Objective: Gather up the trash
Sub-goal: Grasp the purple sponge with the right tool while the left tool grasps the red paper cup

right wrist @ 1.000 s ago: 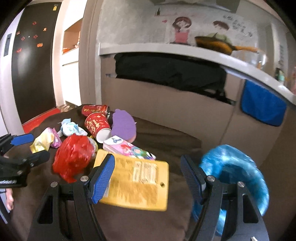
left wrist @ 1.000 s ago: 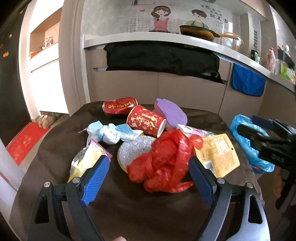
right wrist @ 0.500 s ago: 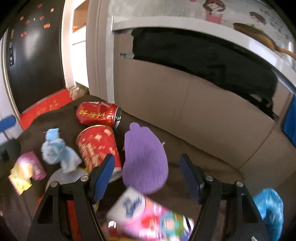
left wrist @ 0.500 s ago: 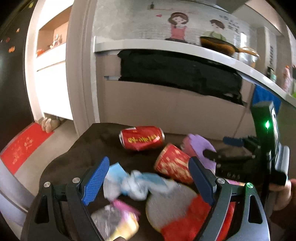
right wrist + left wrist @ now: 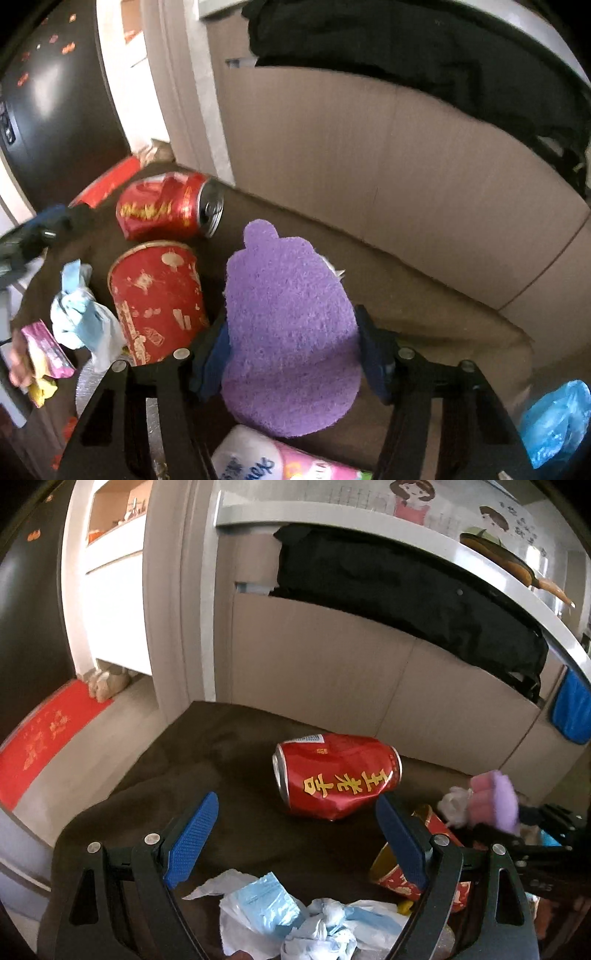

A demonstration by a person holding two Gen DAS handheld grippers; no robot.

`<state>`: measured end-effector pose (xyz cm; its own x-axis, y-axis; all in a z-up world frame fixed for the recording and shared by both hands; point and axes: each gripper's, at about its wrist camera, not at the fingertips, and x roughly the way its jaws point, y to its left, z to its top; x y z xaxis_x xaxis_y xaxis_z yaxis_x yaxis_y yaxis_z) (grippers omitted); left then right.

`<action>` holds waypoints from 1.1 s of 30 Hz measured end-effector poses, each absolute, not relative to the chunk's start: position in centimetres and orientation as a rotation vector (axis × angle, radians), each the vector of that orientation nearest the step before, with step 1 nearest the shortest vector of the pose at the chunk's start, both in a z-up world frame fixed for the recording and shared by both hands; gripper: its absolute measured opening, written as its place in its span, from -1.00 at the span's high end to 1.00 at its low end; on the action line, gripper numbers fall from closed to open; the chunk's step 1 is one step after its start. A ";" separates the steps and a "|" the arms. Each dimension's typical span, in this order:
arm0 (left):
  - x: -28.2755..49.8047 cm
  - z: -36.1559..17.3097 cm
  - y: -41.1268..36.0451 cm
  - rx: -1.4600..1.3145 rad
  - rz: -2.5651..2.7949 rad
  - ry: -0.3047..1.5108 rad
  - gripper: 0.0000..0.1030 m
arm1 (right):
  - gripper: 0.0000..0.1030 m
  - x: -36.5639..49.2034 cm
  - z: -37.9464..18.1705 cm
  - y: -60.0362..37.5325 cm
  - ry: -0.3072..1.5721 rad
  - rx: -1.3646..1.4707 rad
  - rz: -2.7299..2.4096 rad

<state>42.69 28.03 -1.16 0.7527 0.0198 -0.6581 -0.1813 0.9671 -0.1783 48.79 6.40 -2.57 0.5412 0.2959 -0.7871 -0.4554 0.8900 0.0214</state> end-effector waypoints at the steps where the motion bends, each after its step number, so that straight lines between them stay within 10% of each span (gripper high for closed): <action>1: 42.6 -1.2 27.9 -0.249 0.094 0.710 -0.69 | -0.12 48.4 -2.1 6.0 0.866 -0.195 0.449; 20: 44.8 -3.6 21.8 -0.350 -0.173 0.877 -0.23 | -0.12 43.4 -0.1 0.0 0.769 -0.151 0.388; 27: 43.5 -2.2 21.3 -0.304 -0.122 0.784 0.83 | -0.12 41.4 -0.3 -1.5 0.754 -0.159 0.382; 33: 41.9 -0.1 20.5 -0.252 -0.092 0.751 0.98 | -0.12 40.1 0.3 -2.2 0.724 -0.143 0.382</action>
